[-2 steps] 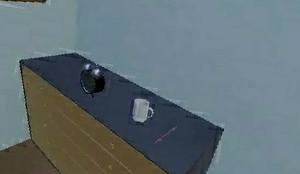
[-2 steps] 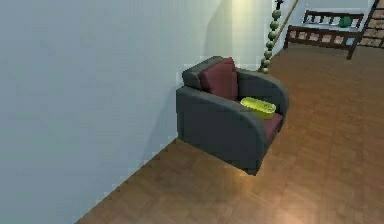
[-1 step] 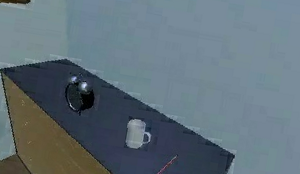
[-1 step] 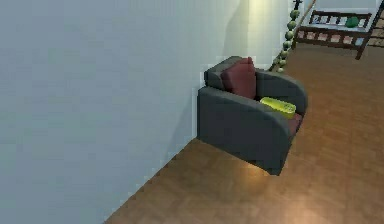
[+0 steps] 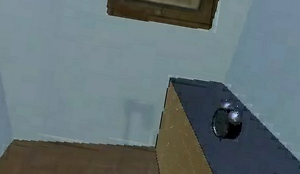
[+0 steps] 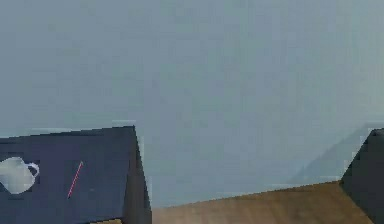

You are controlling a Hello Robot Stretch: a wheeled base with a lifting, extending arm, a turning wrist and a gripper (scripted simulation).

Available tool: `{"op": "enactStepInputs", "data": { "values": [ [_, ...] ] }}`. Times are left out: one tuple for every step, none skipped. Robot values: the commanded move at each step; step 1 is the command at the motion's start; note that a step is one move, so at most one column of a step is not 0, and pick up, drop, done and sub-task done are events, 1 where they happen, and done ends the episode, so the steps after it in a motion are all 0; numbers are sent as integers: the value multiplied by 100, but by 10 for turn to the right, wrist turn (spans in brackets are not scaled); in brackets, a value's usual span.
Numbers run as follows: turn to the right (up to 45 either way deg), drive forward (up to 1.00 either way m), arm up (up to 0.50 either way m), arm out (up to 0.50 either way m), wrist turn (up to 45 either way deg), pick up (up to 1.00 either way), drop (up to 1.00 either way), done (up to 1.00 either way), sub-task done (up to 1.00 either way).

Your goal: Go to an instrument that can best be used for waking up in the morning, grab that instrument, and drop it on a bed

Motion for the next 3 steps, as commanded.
{"op": "enactStepInputs", "data": {
  "values": [
    [-450,0,0,0,0,0,0,0,0],
    [-180,0,0,0,0,0,0,0,0],
    [420,0,0,0,0,0,0,0,0]
  ]
}}
